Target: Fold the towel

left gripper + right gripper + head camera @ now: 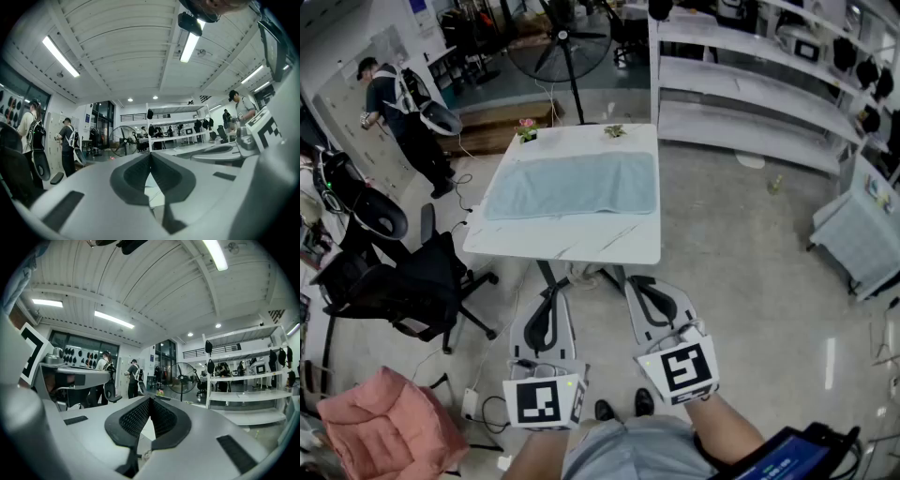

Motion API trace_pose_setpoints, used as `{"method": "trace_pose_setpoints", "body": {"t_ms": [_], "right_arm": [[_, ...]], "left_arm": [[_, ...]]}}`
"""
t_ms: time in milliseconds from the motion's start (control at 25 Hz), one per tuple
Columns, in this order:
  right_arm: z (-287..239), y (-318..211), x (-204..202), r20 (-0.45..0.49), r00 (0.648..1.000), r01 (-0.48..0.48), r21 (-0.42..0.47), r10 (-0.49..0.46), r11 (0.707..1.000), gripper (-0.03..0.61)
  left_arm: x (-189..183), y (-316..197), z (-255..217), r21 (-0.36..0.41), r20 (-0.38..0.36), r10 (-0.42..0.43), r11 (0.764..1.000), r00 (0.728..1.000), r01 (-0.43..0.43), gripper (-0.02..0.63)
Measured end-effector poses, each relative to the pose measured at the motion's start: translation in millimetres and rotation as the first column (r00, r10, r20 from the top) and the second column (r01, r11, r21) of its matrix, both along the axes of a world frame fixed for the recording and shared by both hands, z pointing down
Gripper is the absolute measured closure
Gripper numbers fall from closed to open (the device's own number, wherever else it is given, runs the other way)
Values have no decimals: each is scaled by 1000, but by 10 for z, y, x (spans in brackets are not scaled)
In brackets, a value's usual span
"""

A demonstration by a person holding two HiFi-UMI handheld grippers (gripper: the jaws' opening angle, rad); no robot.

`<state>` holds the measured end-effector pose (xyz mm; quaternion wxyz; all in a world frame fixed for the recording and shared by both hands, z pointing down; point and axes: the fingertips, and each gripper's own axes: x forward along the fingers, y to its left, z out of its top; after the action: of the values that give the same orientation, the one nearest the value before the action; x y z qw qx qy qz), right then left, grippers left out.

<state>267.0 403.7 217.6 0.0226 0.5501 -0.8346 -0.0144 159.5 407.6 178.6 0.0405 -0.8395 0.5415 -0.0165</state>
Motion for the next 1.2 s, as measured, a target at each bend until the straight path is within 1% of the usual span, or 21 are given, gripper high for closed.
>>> {"method": "trace_pose_setpoints", "body": {"t_ms": [280,480,720,840,960,1080,1200], "right_arm": [[19,-2,13,10,999,40,-4,-40,999,561],[103,-99,-39,91,992,94,-20,-92,995,560],[293,-435,-169,63,994,98,-59,-94,993,558],[390,-710,-243,47,995,92,-79,-88,993,558],[470,-1059,-337,49,996,83,-96,-79,992,557],[608,-1461,-408,47,998,46,-132,-40,990,549],[723,-1985,-494,47,999,-2,-153,9,988,545]], "left_arm": [[77,4,42,-3,5,-14,1000,1000,14,607],[43,-47,204,-54,12,-35,998,999,36,607],[-143,-351,349,-79,3,-65,995,998,65,607],[-244,-621,428,-91,-17,-69,994,997,67,607],[-412,-1011,488,-88,-29,-72,994,997,70,607],[-629,-1524,585,-101,-40,-69,993,997,65,607],[-844,-2141,703,-117,-17,-51,992,999,49,607]]}}
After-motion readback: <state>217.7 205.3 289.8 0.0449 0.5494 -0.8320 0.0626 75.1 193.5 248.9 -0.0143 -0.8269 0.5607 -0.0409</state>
